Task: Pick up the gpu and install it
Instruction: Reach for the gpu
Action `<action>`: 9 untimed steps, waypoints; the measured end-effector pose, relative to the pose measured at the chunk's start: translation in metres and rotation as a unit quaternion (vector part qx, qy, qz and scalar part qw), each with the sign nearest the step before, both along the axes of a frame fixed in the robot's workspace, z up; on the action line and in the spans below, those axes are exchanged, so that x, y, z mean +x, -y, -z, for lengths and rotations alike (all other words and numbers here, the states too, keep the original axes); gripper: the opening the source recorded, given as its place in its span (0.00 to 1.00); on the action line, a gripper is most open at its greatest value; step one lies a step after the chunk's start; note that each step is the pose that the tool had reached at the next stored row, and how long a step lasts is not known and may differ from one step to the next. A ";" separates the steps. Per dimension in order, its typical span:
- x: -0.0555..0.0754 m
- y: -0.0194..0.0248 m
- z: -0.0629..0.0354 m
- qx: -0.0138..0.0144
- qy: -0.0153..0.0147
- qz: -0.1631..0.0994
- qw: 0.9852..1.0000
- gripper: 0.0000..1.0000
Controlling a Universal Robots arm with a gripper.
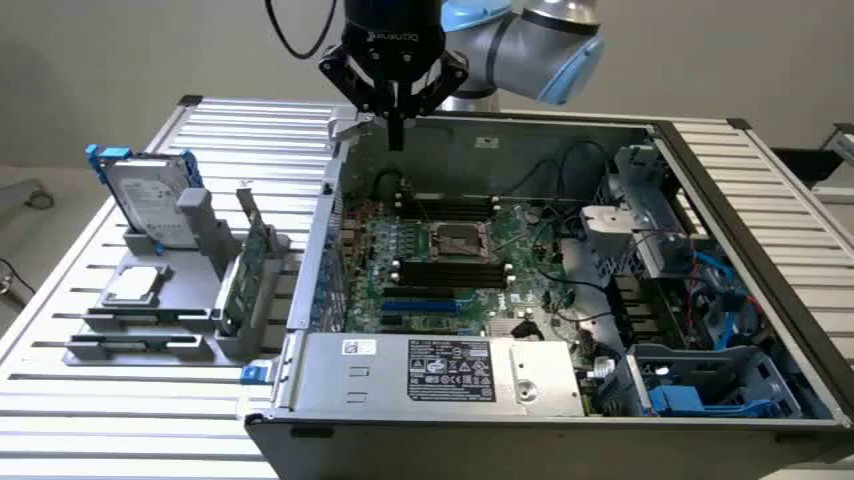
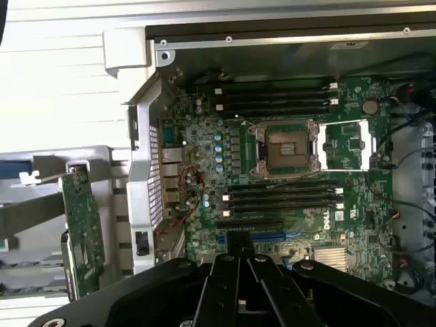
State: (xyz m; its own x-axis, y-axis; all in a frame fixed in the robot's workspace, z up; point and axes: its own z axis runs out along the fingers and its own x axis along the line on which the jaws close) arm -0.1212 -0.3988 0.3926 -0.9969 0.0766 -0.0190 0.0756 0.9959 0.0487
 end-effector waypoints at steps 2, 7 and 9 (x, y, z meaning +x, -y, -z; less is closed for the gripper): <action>0.000 0.0000 0.0000 0.000 0.000 0.000 1.000 0.11; 0.000 0.0000 0.0000 0.000 0.000 0.002 1.000 0.11; -0.001 0.0000 0.0000 0.000 0.000 0.002 1.000 0.11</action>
State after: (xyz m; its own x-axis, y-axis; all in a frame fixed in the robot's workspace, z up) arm -0.1218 -0.3988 0.3926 -0.9966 0.0807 -0.0191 0.0797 0.9956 0.0488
